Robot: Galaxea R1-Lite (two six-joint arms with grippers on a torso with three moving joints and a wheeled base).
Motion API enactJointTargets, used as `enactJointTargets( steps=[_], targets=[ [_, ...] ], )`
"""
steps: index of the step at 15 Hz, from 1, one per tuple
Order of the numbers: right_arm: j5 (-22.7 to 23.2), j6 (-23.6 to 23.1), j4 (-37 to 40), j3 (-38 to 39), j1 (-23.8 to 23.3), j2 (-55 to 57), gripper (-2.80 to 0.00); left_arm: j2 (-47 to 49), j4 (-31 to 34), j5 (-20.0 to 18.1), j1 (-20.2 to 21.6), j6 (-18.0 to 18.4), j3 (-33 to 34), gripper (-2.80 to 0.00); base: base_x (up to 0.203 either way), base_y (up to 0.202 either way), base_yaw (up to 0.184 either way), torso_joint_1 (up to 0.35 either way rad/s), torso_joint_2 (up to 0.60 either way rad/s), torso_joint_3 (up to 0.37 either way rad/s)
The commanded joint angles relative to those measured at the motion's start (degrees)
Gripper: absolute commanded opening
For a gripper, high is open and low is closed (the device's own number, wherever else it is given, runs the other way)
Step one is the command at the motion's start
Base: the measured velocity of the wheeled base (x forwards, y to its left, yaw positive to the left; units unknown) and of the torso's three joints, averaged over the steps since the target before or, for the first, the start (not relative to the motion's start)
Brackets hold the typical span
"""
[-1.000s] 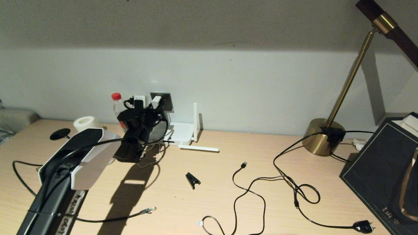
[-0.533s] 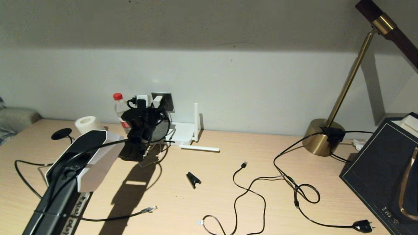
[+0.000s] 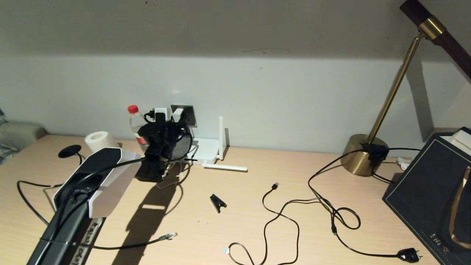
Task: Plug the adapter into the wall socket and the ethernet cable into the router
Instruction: Plug plug into socket
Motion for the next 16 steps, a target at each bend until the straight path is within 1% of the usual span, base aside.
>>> enactJointTargets(
  steps=[1, 6, 12, 13, 14, 16],
  targets=[
    [0.00, -0.03, 0.04, -0.01, 0.01, 0.09, -2.80, 0.05, -0.18, 0.68, -0.10, 0.01, 0.02, -2.80, 0.000, 0.000, 0.000, 0.000, 0.00, 0.000],
    [0.00, -0.03, 0.04, -0.01, 0.01, 0.01, -2.80, 0.21, -0.09, 1.82, -0.54, 0.01, 0.02, -2.80, 0.000, 0.000, 0.000, 0.000, 0.00, 0.000],
    [0.00, -0.03, 0.04, -0.01, 0.01, 0.09, -2.80, -0.15, -0.26, 1.65, -0.63, 0.01, 0.11, -2.80, 0.000, 0.000, 0.000, 0.000, 0.00, 0.000],
    [0.00, -0.03, 0.04, -0.01, 0.01, 0.09, -2.80, -0.32, -0.26, 1.65, -0.71, 0.01, 0.03, -0.05, 0.000, 0.000, 0.000, 0.000, 0.00, 0.000],
    [0.00, -0.03, 0.04, -0.01, -0.08, 0.06, -2.80, -0.32, -0.32, 1.65, -0.80, 0.01, 0.11, 0.00, 0.000, 0.000, 0.000, 0.000, 0.00, 0.000],
    [0.00, -0.03, 0.04, -0.01, 0.01, 0.09, -2.80, -0.40, -0.53, 1.65, -0.80, 0.01, 0.02, 0.00, 0.000, 0.000, 0.000, 0.000, 0.00, 0.000]
  ],
)
